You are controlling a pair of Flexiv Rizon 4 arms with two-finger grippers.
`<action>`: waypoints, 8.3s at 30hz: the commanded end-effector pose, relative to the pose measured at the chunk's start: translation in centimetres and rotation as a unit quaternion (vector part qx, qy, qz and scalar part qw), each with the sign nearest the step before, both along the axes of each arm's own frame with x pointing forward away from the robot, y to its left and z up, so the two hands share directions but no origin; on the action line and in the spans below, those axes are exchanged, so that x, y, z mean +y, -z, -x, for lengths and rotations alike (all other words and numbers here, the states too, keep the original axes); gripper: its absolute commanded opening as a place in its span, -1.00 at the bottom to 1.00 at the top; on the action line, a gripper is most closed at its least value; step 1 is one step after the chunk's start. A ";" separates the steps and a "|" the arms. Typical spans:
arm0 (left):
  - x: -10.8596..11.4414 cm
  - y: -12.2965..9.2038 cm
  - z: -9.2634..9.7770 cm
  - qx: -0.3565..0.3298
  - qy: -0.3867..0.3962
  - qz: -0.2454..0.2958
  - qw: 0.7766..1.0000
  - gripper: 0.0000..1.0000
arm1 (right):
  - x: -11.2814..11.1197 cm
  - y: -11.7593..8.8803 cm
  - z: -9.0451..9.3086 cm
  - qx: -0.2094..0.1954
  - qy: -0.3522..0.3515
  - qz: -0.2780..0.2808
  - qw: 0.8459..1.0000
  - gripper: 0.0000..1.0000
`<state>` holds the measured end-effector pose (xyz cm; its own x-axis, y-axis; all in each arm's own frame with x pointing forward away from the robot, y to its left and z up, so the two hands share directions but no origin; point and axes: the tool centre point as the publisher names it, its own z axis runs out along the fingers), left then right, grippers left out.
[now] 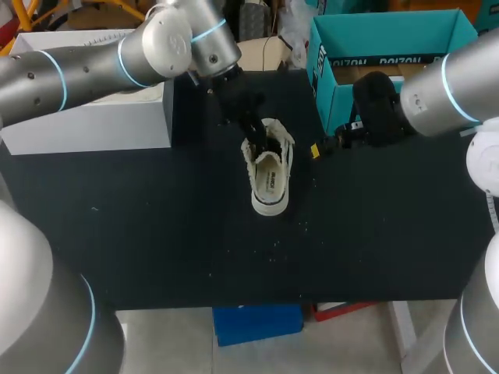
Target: Take the shoe out of the shoebox, open the shoe tongue, remove and reinsert the insole, then place the shoe into the shoebox
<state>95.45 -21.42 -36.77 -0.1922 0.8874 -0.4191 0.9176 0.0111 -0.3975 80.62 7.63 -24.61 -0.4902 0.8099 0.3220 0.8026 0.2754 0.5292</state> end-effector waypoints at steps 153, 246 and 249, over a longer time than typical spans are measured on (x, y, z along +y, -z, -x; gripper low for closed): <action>13.4 -7.2 6.7 0.214 -0.617 0.017 0.758 1.00 | 6.5 11.9 -11.9 0.229 0.151 0.270 0.923 -0.13; 13.4 -7.2 6.7 0.214 -0.617 0.017 0.758 1.00 | -6.0 -12.3 -21.2 0.122 -0.377 0.384 0.834 -1.00; 13.4 -7.2 6.7 0.214 -0.617 0.017 0.758 1.00 | -7.4 -12.3 -22.8 0.116 -0.371 0.388 0.836 -1.00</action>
<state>88.92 -7.96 -29.50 -0.9916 -0.0838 -0.0991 0.0052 0.7375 -0.6754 101.65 0.92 -12.62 -0.9480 0.3175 -0.0226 0.3159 0.9300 -0.1877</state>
